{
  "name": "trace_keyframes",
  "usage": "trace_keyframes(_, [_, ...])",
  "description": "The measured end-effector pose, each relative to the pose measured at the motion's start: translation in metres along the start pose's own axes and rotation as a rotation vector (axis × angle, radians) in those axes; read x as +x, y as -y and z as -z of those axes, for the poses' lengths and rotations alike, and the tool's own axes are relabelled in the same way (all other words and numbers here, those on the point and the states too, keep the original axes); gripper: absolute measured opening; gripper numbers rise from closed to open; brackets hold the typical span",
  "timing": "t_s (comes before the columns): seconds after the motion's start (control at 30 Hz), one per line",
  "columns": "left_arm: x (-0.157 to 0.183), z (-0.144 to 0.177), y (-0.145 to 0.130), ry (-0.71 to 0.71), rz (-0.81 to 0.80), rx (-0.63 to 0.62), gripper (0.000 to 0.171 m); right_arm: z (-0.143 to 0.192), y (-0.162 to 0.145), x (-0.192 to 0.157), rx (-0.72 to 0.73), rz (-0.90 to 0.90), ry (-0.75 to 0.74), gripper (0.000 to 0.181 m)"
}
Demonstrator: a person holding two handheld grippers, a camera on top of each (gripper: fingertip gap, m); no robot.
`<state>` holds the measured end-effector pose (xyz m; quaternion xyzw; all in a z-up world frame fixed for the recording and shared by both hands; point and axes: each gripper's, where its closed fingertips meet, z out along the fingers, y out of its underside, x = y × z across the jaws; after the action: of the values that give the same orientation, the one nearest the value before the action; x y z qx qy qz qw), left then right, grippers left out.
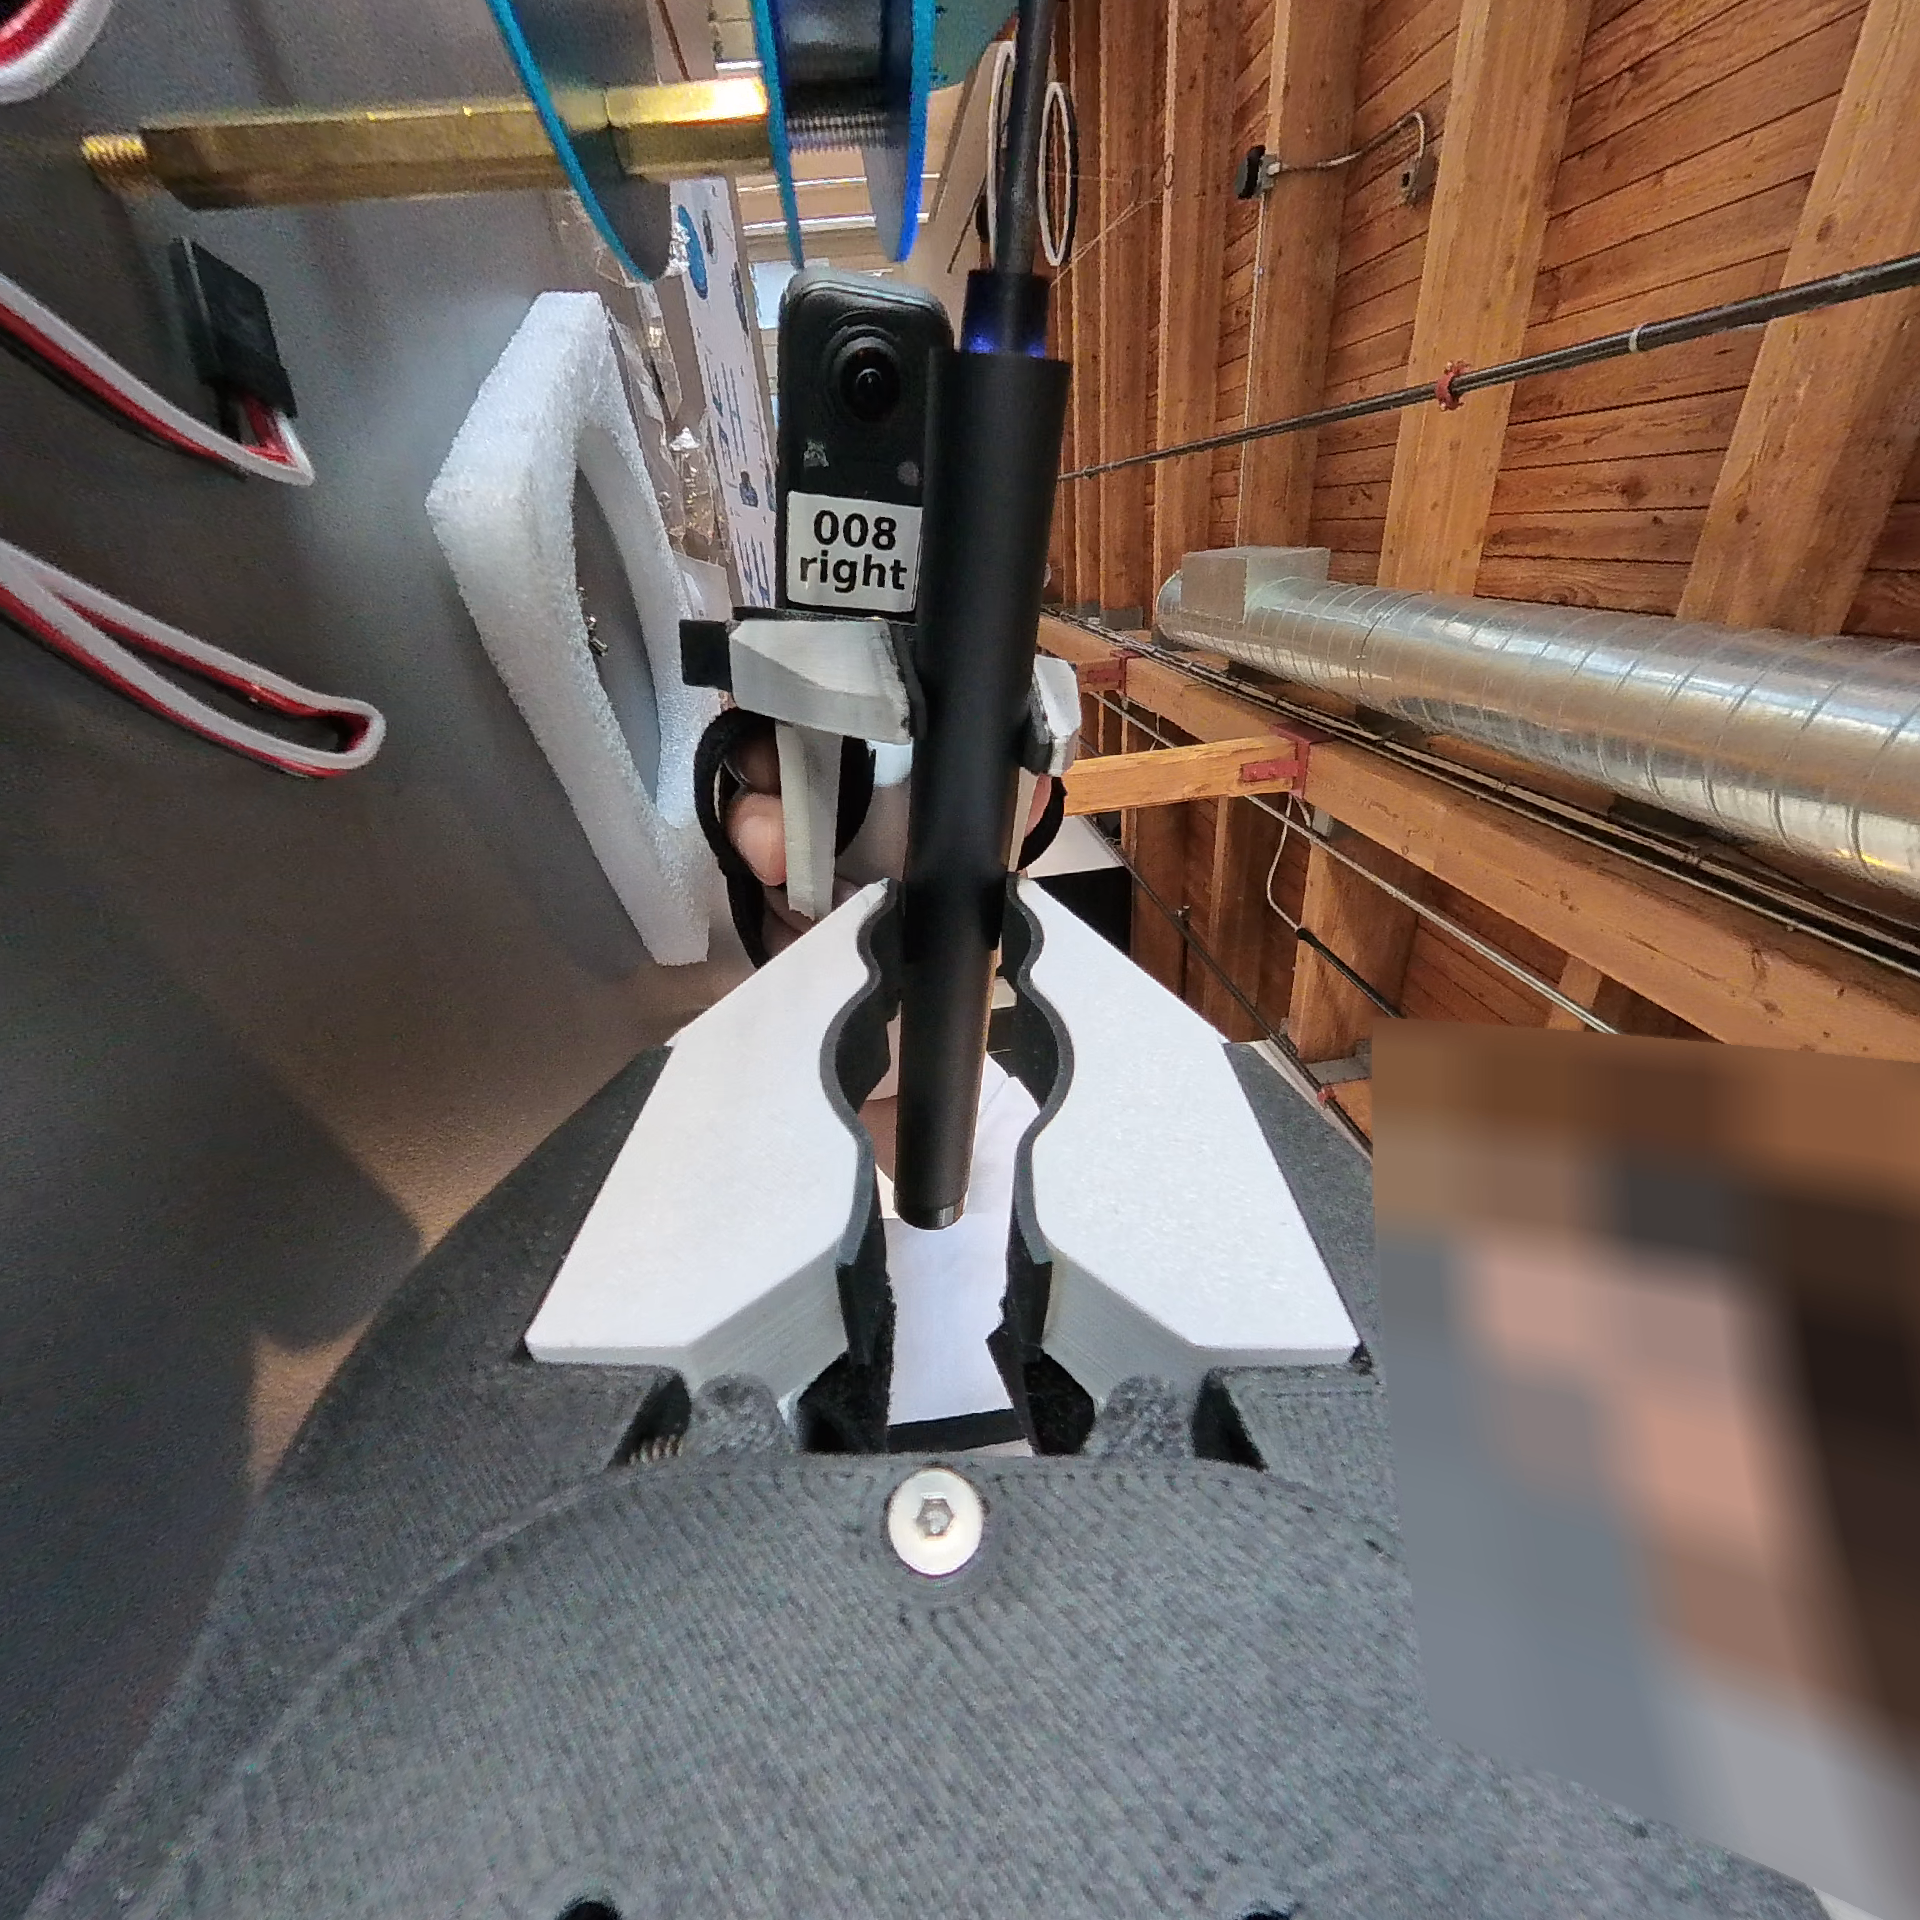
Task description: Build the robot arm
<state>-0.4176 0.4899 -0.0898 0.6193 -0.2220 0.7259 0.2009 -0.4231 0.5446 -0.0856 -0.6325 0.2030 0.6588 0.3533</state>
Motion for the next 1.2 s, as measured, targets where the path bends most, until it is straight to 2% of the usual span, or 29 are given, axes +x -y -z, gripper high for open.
trace_keyframes(1.2, [-0.0045,-0.0011,0.0023,0.003,0.002,-0.002,0.017,0.0003,0.0019,0.0017,-0.003,0.005,-0.002,0.016])
